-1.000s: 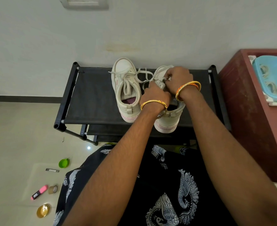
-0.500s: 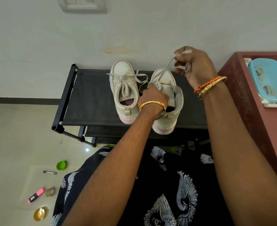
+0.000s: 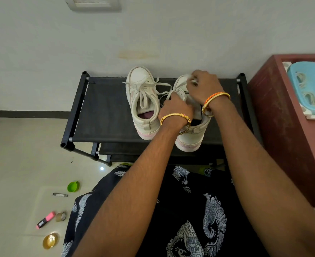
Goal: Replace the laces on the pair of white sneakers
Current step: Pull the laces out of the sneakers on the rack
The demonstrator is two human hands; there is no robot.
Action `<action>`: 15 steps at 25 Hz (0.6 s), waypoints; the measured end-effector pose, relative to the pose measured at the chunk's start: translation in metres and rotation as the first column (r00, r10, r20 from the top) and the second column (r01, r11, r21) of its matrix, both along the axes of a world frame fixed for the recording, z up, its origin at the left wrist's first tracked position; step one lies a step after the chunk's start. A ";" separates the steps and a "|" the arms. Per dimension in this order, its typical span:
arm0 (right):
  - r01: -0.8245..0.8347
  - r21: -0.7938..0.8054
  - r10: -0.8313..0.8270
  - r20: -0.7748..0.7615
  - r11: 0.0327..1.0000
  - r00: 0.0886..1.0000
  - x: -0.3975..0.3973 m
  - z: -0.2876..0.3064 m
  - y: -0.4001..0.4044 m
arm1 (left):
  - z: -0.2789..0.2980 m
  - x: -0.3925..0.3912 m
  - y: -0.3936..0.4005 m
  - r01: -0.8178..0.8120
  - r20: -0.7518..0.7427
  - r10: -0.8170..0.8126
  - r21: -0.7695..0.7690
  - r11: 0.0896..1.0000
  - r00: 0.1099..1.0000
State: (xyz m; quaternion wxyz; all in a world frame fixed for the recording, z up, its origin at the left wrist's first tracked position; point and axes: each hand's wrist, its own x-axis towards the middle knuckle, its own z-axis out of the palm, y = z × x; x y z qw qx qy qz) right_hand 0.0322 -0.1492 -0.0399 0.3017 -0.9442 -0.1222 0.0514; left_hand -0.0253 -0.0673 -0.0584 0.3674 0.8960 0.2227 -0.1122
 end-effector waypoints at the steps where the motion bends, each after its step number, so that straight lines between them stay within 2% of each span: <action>1: -0.051 -0.073 0.050 -0.010 0.996 0.999 0.001 -0.002 0.000 | 0.000 0.000 0.000 -0.001 -0.002 0.001 0.003 1.000 1.000; 5: -0.055 -0.178 0.054 -0.012 0.982 0.998 0.005 -0.001 0.003 | 0.000 0.000 0.000 -0.003 -0.008 0.003 0.009 1.000 1.000; 10: -0.089 -0.182 0.078 -0.065 0.979 0.995 0.006 0.006 -0.003 | 0.000 0.000 0.000 -0.005 -0.011 0.005 0.015 1.000 1.000; 11: -0.060 -0.143 0.045 -0.104 0.988 0.994 0.006 0.008 -0.005 | 0.001 0.000 -0.001 -0.011 -0.012 0.011 0.008 1.000 1.000; 13: 0.086 0.083 -0.071 -0.172 0.993 0.983 0.009 0.006 -0.010 | 0.003 0.000 -0.001 -0.029 -0.014 0.029 -0.013 0.999 0.999; 15: 0.256 0.378 -0.158 -0.270 0.890 0.950 0.012 0.006 -0.013 | 0.004 -0.001 0.000 -0.045 -0.011 0.045 -0.031 0.999 0.999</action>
